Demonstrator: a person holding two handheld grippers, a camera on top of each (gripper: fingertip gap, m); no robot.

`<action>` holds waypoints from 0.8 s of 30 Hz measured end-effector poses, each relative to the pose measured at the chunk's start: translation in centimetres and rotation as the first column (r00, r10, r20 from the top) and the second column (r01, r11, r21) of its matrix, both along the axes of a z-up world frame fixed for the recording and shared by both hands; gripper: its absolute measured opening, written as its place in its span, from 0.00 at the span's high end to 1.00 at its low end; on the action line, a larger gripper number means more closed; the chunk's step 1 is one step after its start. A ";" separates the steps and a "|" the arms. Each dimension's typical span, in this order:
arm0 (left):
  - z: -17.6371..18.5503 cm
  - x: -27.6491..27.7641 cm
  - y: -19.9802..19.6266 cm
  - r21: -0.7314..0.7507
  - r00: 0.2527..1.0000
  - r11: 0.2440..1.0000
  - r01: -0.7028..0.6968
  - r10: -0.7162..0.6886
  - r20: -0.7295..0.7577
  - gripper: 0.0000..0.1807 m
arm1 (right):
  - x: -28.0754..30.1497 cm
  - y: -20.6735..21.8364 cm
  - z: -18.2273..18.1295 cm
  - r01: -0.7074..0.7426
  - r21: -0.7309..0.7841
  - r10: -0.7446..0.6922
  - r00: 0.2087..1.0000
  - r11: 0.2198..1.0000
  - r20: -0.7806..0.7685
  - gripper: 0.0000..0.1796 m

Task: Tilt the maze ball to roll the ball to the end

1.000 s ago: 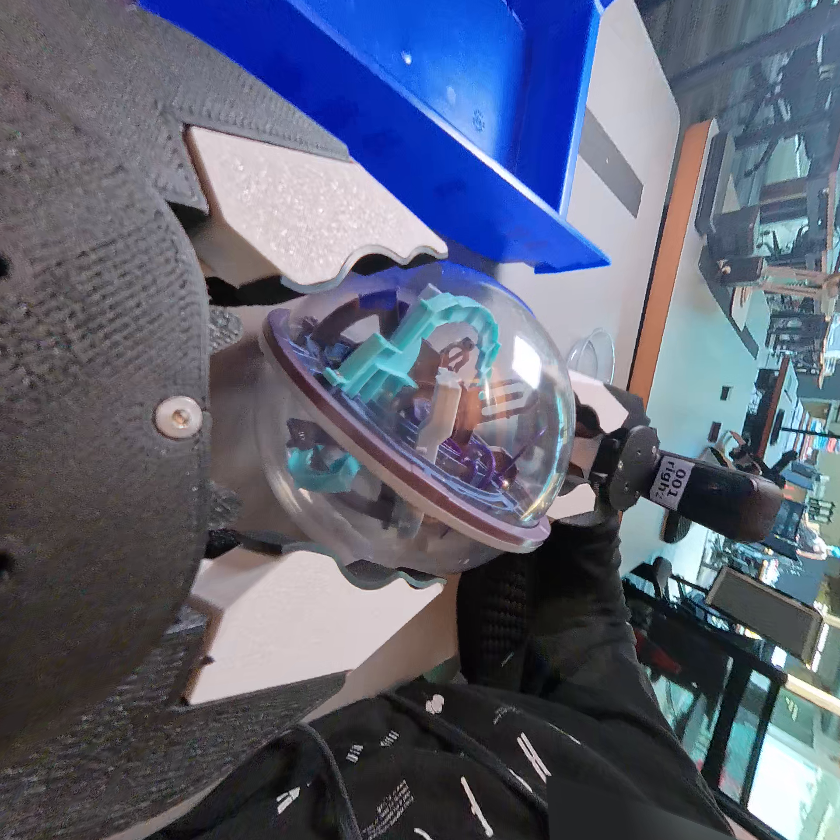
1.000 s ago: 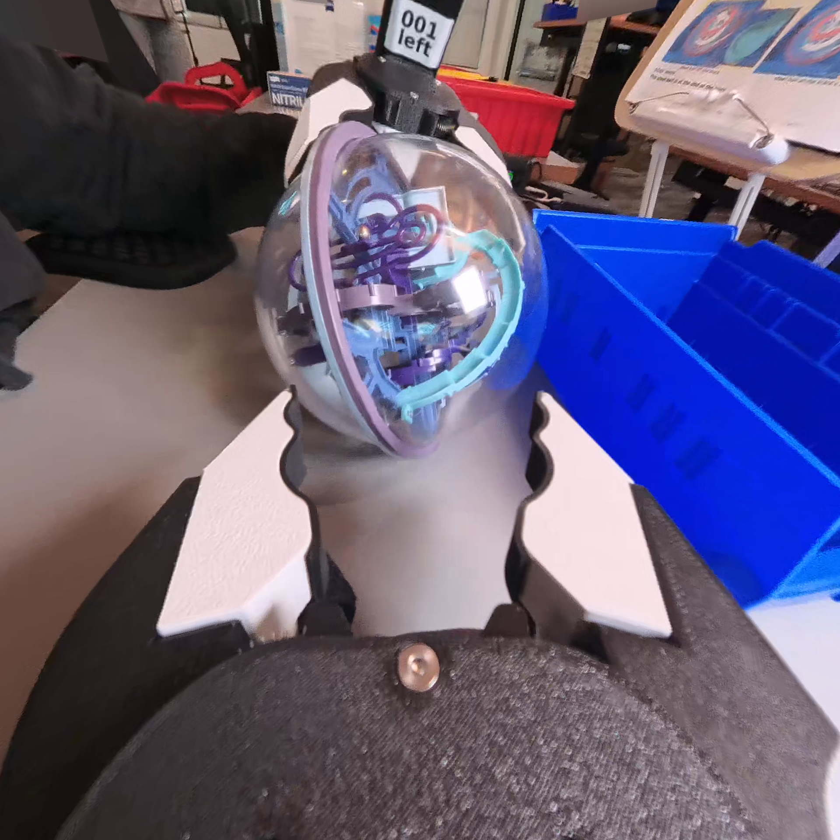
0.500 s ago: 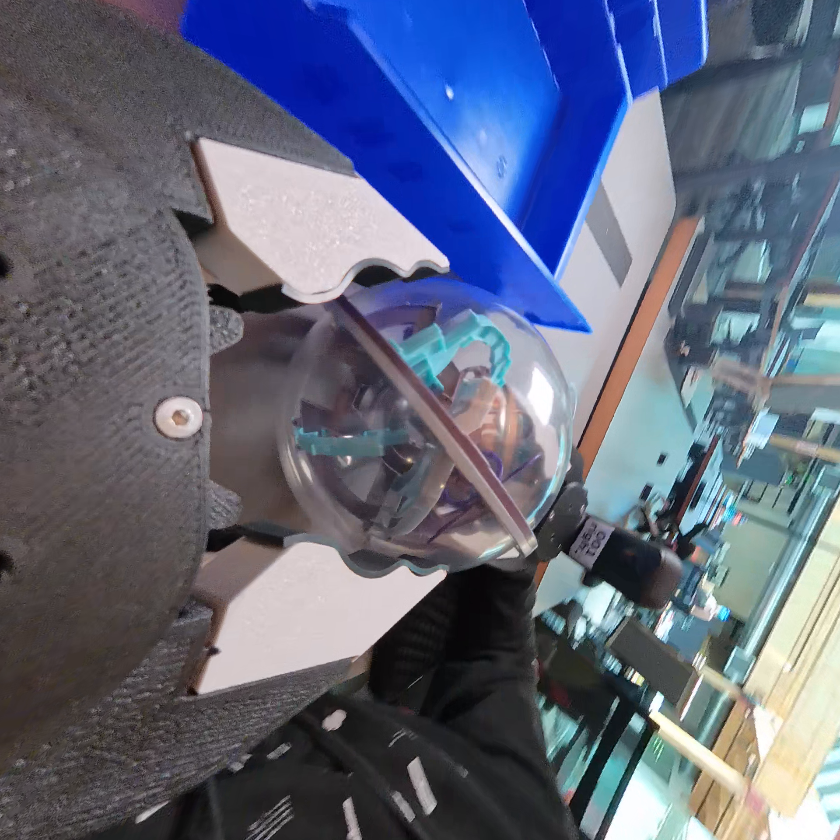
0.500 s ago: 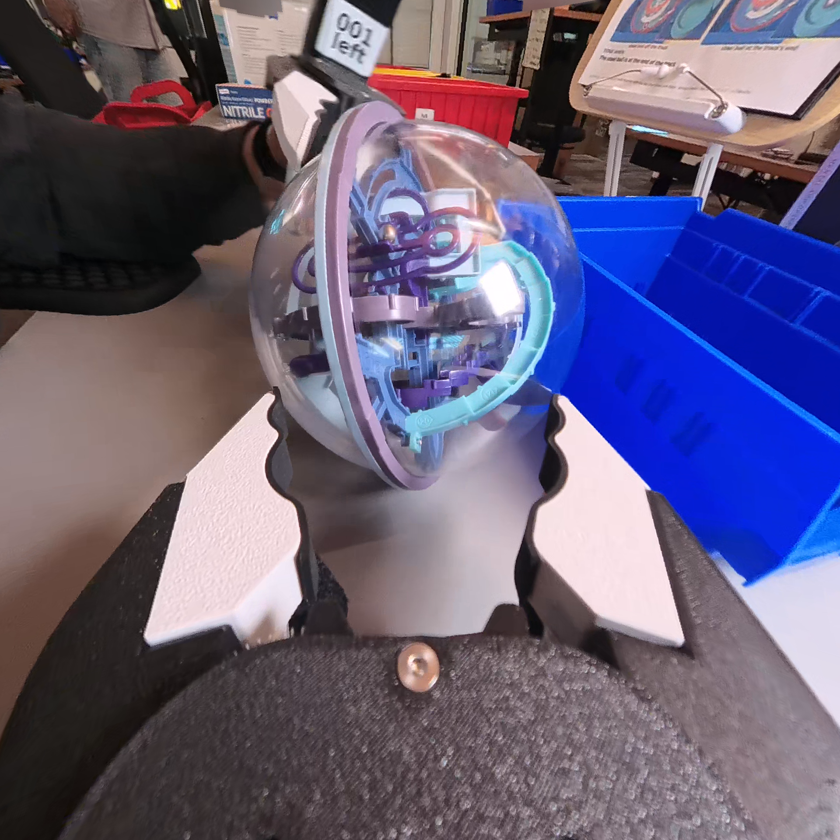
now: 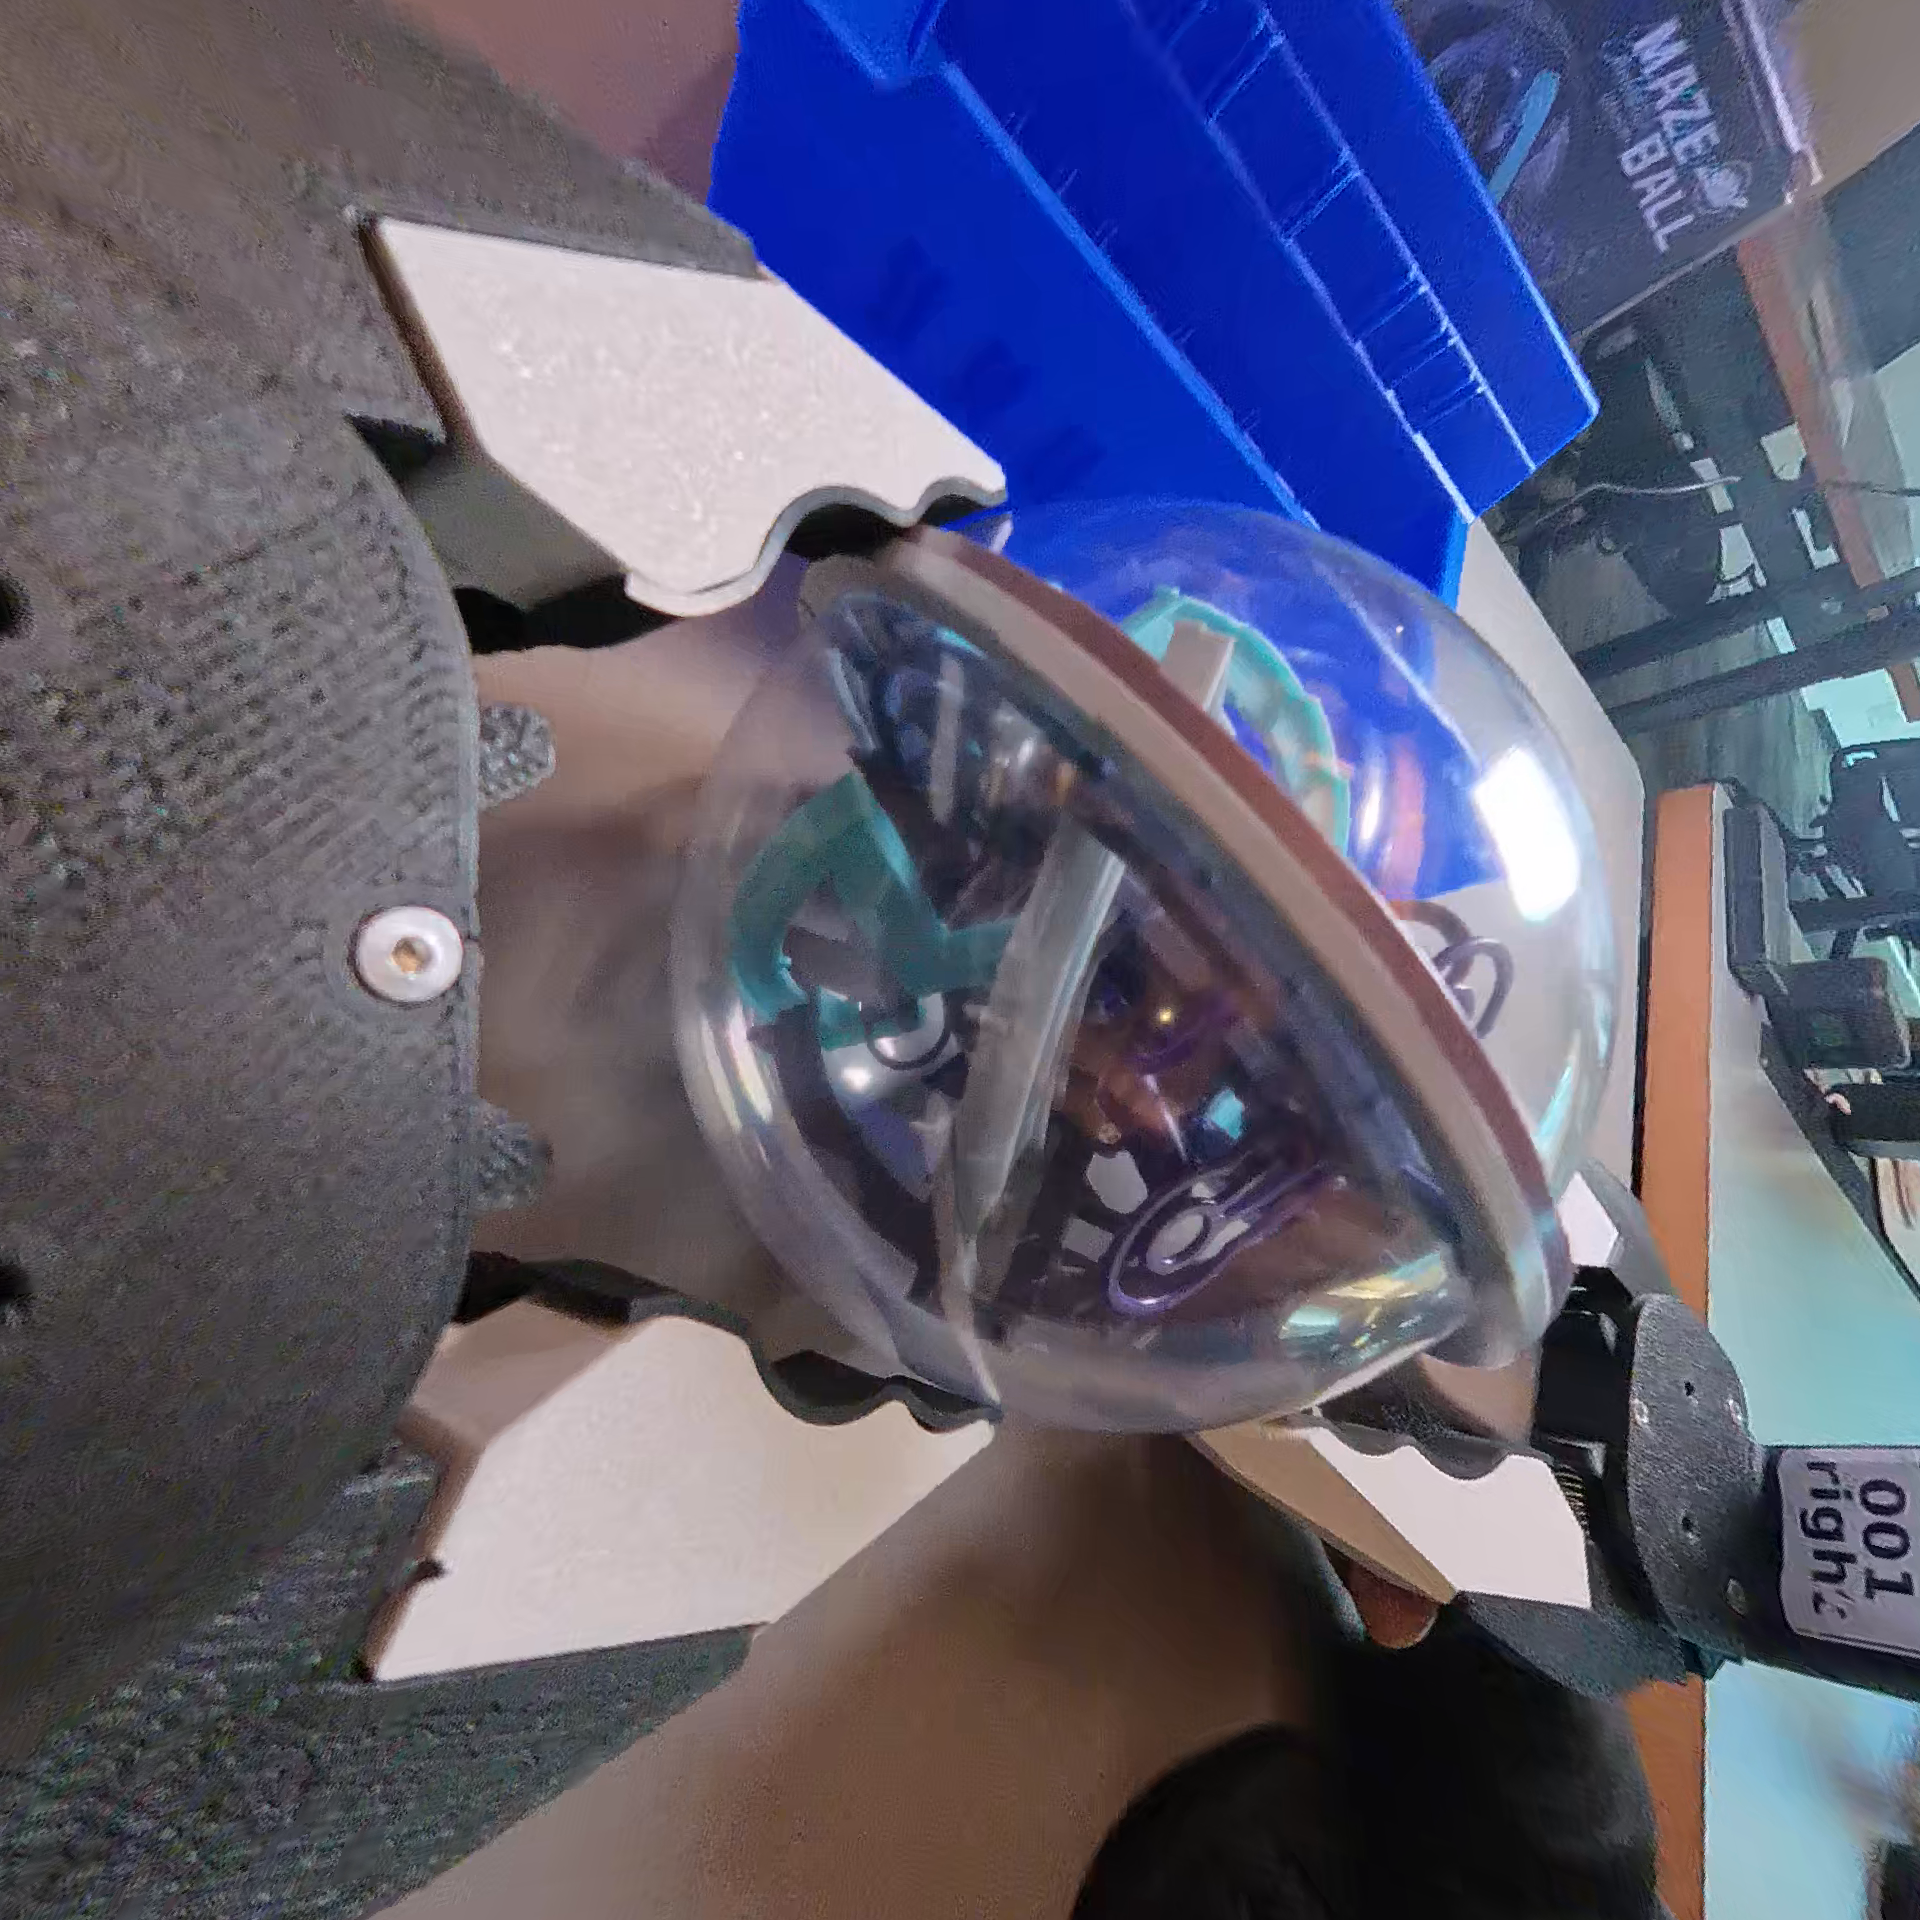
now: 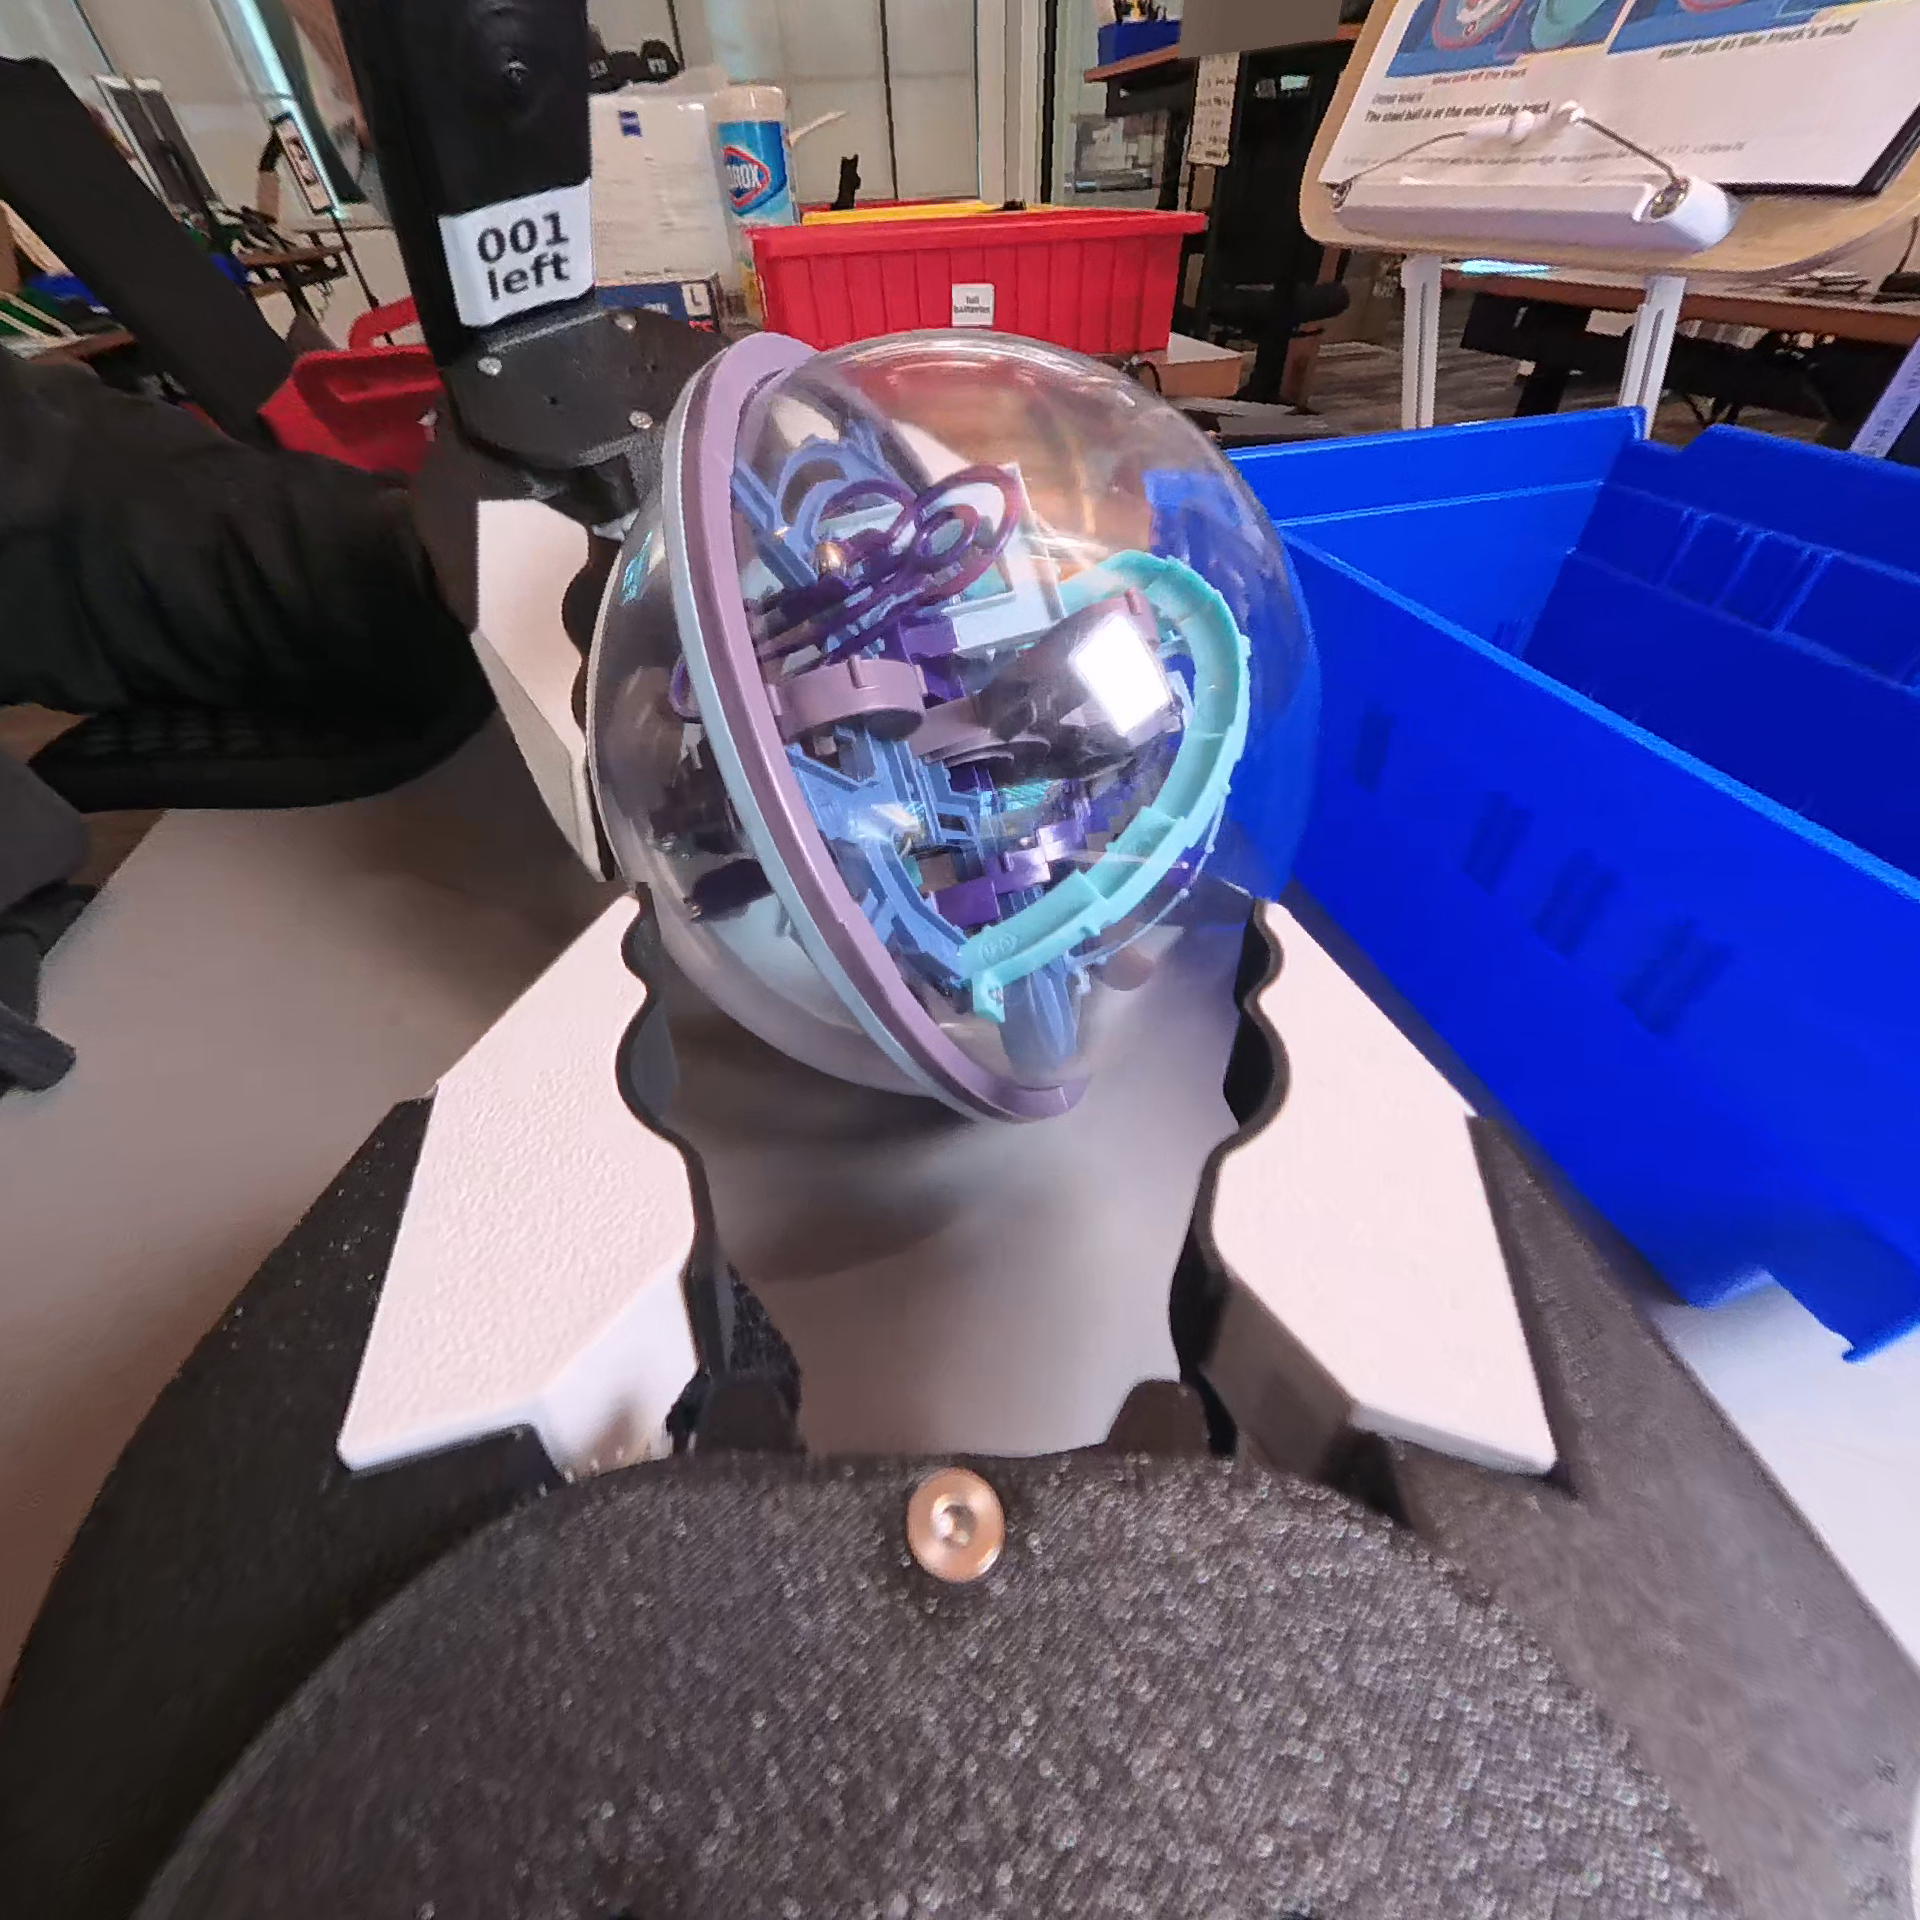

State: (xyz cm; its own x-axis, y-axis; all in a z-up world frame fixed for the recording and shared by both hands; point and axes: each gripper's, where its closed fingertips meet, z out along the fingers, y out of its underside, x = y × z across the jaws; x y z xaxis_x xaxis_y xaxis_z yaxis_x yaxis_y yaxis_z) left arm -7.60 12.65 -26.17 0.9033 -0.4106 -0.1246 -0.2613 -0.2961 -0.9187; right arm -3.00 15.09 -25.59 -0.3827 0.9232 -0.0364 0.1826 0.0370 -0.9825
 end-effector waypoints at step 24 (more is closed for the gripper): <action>1.4 0.0 -0.7 -0.271 0.915 0.928 0.257 -0.144 0.376 0.18 | 1.3 -0.3 -0.4 0.002 0.032 -0.002 1.000 1.000 0.018 0.53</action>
State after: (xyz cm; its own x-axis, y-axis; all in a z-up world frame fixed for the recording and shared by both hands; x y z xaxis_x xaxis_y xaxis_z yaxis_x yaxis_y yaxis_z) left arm -7.62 11.91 -24.79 0.7600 -0.5537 0.3403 -0.0310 -0.5539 -0.8320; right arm -1.71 14.76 -25.95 -0.3804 0.9247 -0.0141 0.2004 0.0675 -0.9774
